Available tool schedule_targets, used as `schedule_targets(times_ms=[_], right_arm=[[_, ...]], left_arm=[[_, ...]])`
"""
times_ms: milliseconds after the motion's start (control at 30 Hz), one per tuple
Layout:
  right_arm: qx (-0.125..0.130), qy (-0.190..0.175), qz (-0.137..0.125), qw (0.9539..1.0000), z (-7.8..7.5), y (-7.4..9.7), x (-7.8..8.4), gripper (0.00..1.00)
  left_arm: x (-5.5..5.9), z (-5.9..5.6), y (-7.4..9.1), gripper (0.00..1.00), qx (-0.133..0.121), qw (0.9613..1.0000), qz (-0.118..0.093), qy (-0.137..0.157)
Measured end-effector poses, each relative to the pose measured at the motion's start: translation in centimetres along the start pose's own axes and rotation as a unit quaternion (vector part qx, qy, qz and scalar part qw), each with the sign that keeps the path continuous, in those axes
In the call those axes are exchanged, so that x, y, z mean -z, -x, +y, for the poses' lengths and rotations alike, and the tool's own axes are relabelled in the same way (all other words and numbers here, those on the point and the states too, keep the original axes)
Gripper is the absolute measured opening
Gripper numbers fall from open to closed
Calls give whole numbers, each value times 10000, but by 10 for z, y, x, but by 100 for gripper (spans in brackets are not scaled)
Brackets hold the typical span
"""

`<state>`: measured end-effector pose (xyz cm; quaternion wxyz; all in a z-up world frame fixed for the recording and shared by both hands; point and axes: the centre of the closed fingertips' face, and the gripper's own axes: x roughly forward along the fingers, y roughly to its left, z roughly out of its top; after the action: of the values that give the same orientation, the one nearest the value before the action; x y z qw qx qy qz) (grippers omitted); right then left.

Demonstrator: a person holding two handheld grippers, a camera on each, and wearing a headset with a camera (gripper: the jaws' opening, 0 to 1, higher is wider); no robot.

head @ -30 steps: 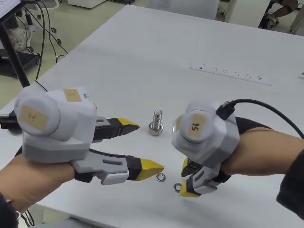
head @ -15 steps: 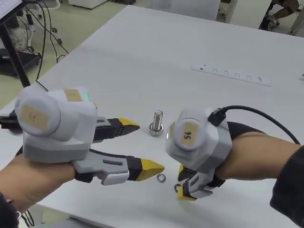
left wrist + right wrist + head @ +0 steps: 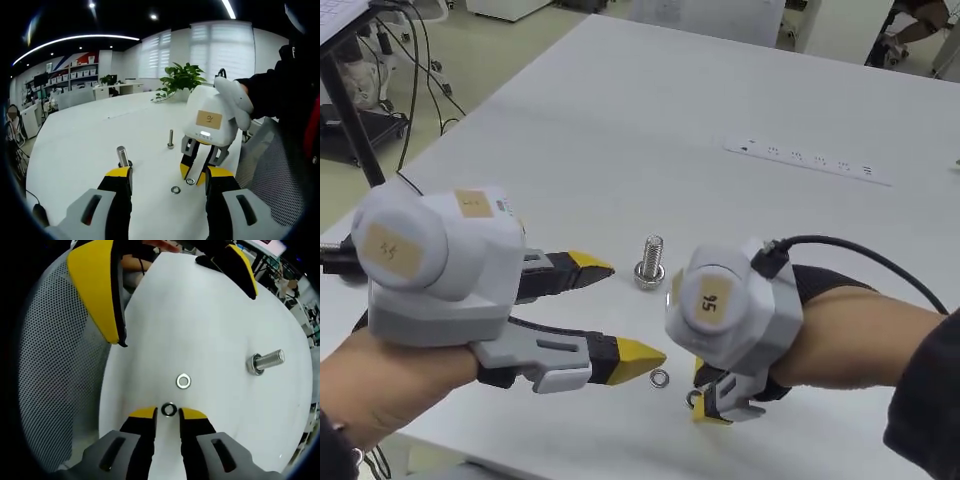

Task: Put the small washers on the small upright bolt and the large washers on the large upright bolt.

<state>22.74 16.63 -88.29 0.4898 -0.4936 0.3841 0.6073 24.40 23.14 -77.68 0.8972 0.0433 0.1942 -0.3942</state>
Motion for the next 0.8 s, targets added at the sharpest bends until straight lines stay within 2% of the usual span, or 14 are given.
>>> schedule_targets(times_ms=[167, 800], right_arm=[[33, 41, -46, 10000, -1, 0, -1, 14], [29, -37, -114, 9999, -1, 0, -1, 13]], left_arm=[[0, 0, 0, 58, 0, 10000, -13, 7], [0, -1, 1, 58, 3, 10000, -17, 15]])
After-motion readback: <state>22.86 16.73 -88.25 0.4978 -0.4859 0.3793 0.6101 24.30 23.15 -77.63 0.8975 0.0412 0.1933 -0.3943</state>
